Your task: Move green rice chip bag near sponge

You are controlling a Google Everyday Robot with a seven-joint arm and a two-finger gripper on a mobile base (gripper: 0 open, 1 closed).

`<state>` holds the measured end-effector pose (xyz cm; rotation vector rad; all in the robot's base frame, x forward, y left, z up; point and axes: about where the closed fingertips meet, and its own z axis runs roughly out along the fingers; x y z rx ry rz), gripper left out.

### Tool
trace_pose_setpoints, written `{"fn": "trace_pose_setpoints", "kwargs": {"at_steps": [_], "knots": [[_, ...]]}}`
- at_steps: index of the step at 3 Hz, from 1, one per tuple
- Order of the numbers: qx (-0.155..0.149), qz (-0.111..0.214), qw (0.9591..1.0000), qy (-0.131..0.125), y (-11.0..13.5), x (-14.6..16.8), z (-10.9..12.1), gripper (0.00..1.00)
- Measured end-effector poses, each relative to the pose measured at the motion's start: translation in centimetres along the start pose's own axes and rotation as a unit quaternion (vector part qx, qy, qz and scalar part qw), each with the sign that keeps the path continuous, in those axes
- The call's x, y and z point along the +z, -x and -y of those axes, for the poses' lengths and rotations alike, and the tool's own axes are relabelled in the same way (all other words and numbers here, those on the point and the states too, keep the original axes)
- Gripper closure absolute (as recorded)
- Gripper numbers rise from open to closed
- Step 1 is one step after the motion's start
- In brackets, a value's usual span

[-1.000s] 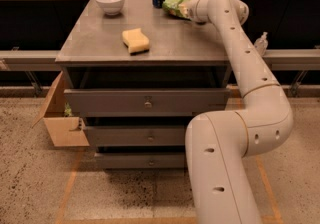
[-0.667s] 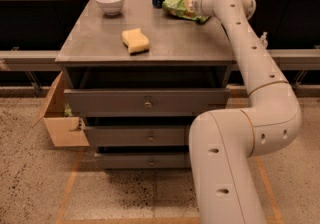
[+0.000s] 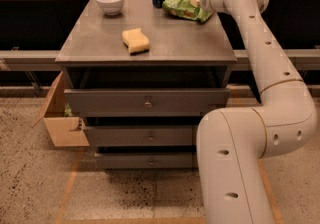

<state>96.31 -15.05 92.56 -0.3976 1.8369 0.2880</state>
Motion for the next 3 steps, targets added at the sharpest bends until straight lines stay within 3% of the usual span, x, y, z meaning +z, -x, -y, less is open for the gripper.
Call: {"fn": "trace_pose_setpoints", "kwargs": {"at_steps": [1, 3], "knots": [[0.019, 0.000, 0.9997, -0.014, -0.8, 0.0, 1.3, 0.59], [0.014, 0.007, 0.9987, -0.049, -2.1, 1.0, 3.5, 0.13]]}}
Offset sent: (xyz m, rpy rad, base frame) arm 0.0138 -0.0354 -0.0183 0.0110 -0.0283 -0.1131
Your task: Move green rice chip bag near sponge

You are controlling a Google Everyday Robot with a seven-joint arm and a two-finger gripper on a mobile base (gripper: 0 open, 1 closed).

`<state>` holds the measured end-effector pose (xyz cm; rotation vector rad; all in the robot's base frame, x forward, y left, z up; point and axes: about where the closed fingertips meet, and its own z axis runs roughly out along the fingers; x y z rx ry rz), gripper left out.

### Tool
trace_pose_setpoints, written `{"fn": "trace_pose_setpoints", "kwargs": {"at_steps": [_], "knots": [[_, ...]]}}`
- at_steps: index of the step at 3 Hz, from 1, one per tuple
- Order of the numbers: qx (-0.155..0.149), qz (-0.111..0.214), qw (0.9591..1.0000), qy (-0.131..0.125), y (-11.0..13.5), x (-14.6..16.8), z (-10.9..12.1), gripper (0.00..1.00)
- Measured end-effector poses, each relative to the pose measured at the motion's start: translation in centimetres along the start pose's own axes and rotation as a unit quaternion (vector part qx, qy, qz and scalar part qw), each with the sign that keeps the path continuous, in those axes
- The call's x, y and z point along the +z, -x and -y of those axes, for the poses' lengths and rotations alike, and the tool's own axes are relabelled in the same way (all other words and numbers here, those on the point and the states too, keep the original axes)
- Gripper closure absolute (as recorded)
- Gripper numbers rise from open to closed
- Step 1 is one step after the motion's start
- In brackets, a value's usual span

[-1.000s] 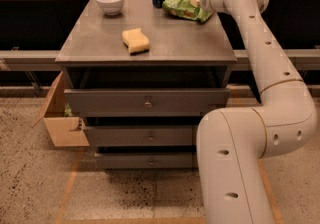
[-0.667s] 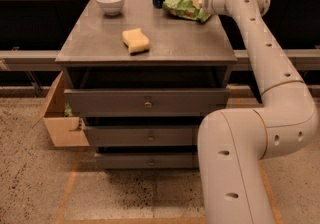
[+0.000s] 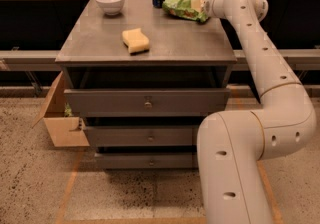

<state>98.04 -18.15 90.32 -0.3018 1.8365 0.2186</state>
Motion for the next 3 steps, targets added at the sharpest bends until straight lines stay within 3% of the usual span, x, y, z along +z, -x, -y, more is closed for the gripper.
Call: {"fn": "trace_pose_setpoints", "kwargs": {"at_steps": [1, 3], "knots": [[-0.009, 0.006, 0.9999, -0.007, -0.1, 0.3, 0.4, 0.00], [-0.018, 0.020, 0.9996, -0.013, -1.4, 2.2, 0.2, 0.00]]}}
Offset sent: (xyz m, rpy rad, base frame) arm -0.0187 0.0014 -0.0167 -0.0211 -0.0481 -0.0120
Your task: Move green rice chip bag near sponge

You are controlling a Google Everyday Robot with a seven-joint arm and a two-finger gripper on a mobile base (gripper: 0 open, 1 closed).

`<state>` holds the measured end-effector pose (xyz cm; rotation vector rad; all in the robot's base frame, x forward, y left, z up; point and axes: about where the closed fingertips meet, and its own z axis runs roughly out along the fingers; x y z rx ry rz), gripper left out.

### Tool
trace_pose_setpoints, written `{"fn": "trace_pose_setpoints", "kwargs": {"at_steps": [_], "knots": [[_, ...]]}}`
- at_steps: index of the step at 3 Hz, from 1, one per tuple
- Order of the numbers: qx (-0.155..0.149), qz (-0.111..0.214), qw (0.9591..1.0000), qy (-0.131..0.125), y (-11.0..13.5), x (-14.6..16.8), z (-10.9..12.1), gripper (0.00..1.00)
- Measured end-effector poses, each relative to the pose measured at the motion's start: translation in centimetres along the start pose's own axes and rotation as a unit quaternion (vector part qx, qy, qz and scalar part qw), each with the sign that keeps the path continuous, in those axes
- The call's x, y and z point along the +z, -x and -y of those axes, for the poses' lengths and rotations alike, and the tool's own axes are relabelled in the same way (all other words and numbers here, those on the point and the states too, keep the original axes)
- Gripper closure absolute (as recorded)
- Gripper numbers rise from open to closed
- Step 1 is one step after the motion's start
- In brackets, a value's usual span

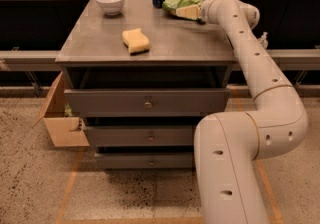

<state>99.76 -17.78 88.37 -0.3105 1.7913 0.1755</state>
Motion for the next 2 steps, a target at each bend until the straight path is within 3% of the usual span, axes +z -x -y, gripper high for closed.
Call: {"fn": "trace_pose_setpoints", "kwargs": {"at_steps": [2], "knots": [[-0.002, 0.001, 0.9999, -0.013, -1.62, 1.65, -0.10, 0.00]]}}
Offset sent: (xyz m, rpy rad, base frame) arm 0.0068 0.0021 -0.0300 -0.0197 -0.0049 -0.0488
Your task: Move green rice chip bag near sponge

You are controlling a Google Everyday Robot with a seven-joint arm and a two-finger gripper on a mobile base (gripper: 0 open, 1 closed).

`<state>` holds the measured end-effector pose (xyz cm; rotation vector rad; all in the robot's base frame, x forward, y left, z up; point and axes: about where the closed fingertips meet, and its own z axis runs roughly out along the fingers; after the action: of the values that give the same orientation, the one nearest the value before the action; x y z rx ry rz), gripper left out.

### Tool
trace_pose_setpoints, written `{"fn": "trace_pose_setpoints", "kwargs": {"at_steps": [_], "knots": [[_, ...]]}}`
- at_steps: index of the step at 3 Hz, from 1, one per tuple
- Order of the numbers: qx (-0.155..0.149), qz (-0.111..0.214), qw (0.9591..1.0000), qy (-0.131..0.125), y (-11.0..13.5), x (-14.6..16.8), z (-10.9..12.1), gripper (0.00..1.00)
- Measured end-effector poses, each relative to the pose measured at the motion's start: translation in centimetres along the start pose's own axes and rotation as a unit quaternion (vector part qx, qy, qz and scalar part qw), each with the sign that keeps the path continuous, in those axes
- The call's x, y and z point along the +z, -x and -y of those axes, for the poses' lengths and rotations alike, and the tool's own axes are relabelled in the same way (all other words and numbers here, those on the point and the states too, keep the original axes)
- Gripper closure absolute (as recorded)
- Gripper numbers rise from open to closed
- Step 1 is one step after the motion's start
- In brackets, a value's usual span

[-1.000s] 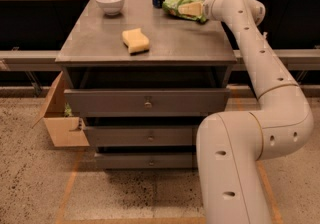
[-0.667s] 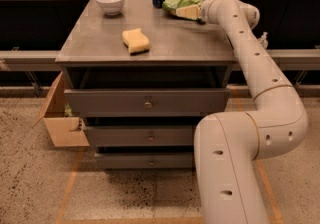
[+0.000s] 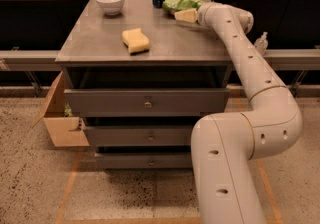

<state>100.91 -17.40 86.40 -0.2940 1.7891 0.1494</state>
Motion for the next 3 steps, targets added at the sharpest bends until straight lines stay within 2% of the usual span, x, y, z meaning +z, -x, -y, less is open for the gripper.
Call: {"fn": "trace_pose_setpoints", "kwargs": {"at_steps": [2, 3], "knots": [[0.022, 0.003, 0.9998, -0.004, -0.35, 0.05, 0.46, 0.48], [0.020, -0.005, 0.9998, -0.004, -0.78, -0.17, 0.69, 0.72]]}}
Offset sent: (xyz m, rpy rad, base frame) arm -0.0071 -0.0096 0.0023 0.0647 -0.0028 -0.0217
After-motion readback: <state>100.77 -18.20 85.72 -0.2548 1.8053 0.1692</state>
